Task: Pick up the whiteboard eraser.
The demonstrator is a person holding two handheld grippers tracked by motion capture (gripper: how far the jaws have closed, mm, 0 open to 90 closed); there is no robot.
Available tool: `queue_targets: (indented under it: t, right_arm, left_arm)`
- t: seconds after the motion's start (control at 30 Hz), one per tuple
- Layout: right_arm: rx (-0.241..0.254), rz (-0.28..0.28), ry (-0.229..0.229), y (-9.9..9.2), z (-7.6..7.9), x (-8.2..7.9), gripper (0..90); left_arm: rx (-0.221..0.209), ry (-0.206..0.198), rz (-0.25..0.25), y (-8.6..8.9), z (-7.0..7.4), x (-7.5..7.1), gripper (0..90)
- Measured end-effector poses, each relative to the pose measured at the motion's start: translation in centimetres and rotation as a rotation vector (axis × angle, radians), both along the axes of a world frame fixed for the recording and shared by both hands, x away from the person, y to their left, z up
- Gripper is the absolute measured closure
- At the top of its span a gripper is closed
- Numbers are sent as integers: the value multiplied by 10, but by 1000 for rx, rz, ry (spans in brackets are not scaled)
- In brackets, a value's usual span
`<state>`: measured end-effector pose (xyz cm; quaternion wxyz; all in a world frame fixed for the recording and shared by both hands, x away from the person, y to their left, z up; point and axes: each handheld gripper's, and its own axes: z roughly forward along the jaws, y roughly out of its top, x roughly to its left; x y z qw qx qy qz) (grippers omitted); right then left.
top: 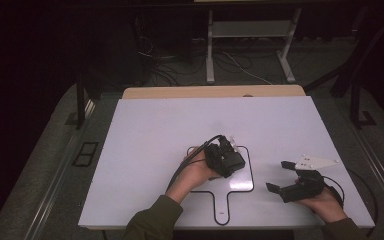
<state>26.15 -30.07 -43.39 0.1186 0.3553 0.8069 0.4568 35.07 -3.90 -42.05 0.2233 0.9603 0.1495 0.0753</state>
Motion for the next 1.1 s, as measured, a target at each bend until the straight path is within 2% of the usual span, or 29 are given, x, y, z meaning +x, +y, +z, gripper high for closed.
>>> queue_targets:
  t: [0.07, 0.23, 0.37, 0.47, 0.87, 1.03, 1.1]
  right_arm:
    - [-3, 1, -1, 0, 0, 0, 0]
    - [-2, 2, -2, 1, 0, 0, 0]
    - [0, 3, -3, 0, 0, 0, 0]
    - [0, 4, -1, 0, 0, 0, 0]
    - [0, 5, -1, 0, 0, 0, 0]
    - [0, 5, -1, 0, 0, 0, 0]
    - [0, 5, -2, 0, 0, 0, 0]
  left_arm:
    - [-13, 20, -30, -5, -1, -5, 389]
    - [-14, 22, -94, -20, -1, -19, 389]
    - [-26, 29, -99, -20, -1, -21, 390]
    - [-46, 54, -98, -17, -1, -19, 389]
    - [-63, 86, -98, -13, 0, -15, 390]
    - [-75, 102, -92, -9, 1, -13, 390]
    - [-90, 117, -74, -7, 3, -14, 390]
